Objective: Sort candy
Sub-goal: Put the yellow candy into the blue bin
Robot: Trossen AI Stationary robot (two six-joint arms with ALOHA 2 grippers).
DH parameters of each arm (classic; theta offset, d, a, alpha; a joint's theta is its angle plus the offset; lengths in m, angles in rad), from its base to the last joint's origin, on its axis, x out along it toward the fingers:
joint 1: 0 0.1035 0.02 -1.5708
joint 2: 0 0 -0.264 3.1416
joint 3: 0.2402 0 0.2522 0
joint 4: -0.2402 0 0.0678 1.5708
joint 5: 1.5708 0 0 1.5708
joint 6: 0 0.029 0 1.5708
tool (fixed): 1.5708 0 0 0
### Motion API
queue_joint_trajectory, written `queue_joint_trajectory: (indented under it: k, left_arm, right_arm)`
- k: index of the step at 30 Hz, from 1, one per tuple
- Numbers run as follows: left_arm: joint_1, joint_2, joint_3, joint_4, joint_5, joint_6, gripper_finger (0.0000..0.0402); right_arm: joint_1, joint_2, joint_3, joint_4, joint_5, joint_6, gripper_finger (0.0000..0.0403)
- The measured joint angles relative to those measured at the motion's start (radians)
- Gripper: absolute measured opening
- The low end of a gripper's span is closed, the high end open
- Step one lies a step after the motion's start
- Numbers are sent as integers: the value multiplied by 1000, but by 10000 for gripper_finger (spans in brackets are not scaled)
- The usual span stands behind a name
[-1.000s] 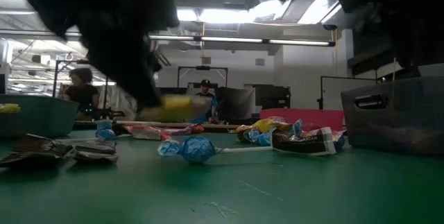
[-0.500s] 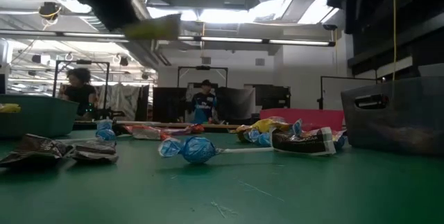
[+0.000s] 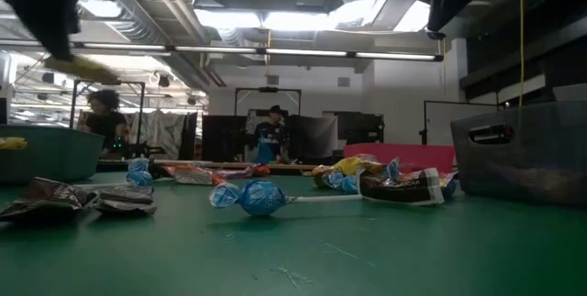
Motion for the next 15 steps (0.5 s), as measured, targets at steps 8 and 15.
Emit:
queue_joint_trajectory:
  k: [8, 15]
  left_arm:
    - [0, -4, 0, -155, 0, -95, 9]
    - [0, -4, 0, -154, -1, -89, 29]
  right_arm:
    - [0, 1, 0, -22, 0, -41, 163]
    - [0, 1, 0, -75, 12, -133, 163]
